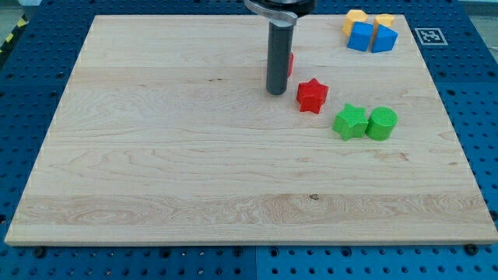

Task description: Point your arm at the top left side of the red circle

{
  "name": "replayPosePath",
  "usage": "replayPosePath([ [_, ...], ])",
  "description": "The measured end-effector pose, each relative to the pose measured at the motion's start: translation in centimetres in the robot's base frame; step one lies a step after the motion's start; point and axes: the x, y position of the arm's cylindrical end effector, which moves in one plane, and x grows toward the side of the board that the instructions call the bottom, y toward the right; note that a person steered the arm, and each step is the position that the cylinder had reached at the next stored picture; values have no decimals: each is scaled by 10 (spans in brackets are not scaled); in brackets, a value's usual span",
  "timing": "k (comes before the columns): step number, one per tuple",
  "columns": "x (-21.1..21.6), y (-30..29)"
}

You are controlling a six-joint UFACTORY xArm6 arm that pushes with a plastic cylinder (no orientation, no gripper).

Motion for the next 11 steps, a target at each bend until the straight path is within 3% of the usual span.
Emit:
replayPosePath([
  [3,3,56],
  [5,-21,-40],
  [7,-93,-107],
  [8,-112,-86],
  [9,-99,-37],
  [11,-88,-49],
])
